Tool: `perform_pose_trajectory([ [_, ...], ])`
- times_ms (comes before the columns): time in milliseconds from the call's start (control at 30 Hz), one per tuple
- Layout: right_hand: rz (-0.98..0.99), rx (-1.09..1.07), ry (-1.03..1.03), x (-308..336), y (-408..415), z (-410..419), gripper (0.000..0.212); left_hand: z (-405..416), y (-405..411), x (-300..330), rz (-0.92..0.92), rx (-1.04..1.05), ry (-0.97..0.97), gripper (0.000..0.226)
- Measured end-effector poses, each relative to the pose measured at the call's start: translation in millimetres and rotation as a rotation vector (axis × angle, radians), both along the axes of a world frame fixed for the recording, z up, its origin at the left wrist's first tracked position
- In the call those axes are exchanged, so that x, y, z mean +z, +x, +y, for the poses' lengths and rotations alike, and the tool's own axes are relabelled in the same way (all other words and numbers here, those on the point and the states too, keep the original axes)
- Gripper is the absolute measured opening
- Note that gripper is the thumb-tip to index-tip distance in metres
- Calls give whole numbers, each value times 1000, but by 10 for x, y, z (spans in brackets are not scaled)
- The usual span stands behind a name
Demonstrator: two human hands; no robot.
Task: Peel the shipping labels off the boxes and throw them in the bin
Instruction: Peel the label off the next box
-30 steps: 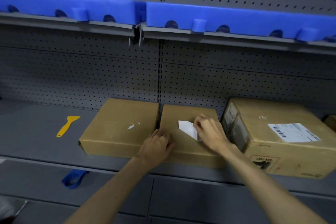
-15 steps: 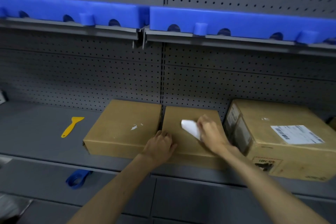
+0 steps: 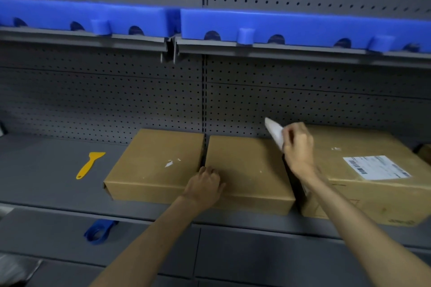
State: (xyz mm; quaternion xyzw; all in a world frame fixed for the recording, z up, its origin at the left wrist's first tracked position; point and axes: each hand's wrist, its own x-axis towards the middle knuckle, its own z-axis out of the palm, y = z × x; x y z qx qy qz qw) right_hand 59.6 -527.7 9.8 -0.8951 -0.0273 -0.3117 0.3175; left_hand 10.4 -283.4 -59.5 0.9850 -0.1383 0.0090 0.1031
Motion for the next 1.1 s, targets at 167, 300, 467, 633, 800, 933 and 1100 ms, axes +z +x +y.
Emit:
perform_pose_trajectory([
  [167,87,128,88,27,-145,123,14,17,23,-2,-30,-2,-73,36],
  [300,182,259,373,20,-308,201,17,47,-22,49,-91,4,-368,36],
  [467,290,287,375,-23,-463,292,20,-30,-142,432,-114,11,-767,42],
  [633,291,369,496,-66,-555,408,12,-118,-191,597,9,-41,-833,64],
  [800,302,387,630,-94,-590,501,7,-102,-147,462,-15,-139,-696,60],
  [933,319,433,667,-105,-610,626,8,-110,-153,472,-61,-180,-705,53],
  [1100,355,392,546,-147,-592,650,20,-128,-191,463,17,-195,-737,43],
])
